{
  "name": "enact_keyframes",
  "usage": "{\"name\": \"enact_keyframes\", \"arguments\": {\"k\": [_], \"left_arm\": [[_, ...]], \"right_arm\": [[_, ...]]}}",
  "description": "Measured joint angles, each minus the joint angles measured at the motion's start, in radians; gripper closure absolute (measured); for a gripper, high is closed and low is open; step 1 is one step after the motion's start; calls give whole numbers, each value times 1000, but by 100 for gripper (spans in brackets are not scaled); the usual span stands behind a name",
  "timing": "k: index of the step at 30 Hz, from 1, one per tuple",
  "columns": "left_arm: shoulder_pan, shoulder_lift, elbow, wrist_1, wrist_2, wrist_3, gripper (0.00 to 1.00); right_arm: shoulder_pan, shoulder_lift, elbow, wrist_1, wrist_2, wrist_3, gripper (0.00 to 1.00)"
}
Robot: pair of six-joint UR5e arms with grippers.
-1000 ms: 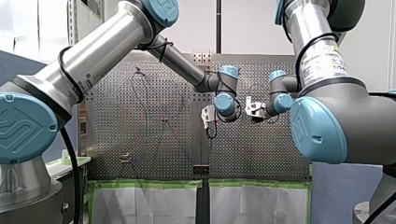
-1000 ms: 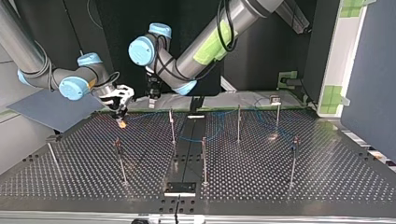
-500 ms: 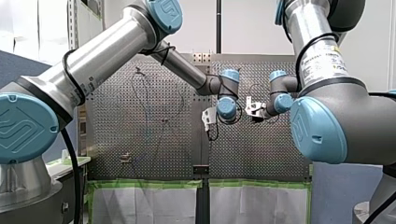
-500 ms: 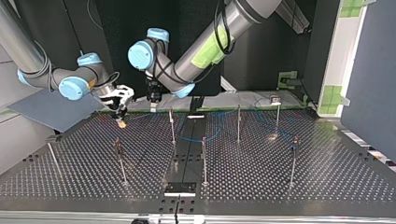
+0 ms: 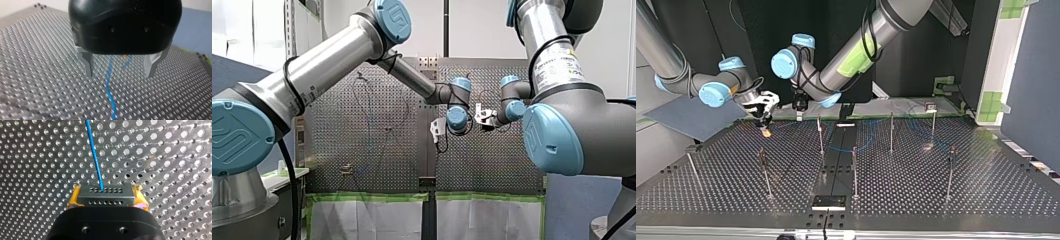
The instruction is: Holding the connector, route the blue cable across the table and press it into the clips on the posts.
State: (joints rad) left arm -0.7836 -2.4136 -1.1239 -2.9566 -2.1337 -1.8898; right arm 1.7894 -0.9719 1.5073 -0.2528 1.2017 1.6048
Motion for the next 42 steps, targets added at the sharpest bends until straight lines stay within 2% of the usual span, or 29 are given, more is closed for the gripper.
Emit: {"name": "enact_keyframes", "arguments": {"k": [7,15,26,36,37,38,39,41,42], "left_arm": [[4,-41,66,-33,-36,1,0],[-2,-55,131,-38,-35,1,0],[3,-138,227,-62,-33,1,0],[9,-153,246,-73,-49,1,0],[8,-153,246,-74,-53,1,2],[6,-153,246,-74,-57,0,20],[5,-153,247,-75,-62,-1,20],[1,-153,247,-78,-73,-1,49],[0,-153,247,-79,-77,-2,49]], "right_arm": [[0,0,0,0,-10,1,100],[0,1,0,0,-11,2,100],[0,0,0,0,-11,2,100],[0,0,0,0,-11,3,100],[0,0,0,0,-11,3,100],[0,0,0,0,-11,3,100],[0,0,0,0,-11,3,100],[0,0,0,0,-11,3,100],[0,0,0,0,-11,3,100]]}}
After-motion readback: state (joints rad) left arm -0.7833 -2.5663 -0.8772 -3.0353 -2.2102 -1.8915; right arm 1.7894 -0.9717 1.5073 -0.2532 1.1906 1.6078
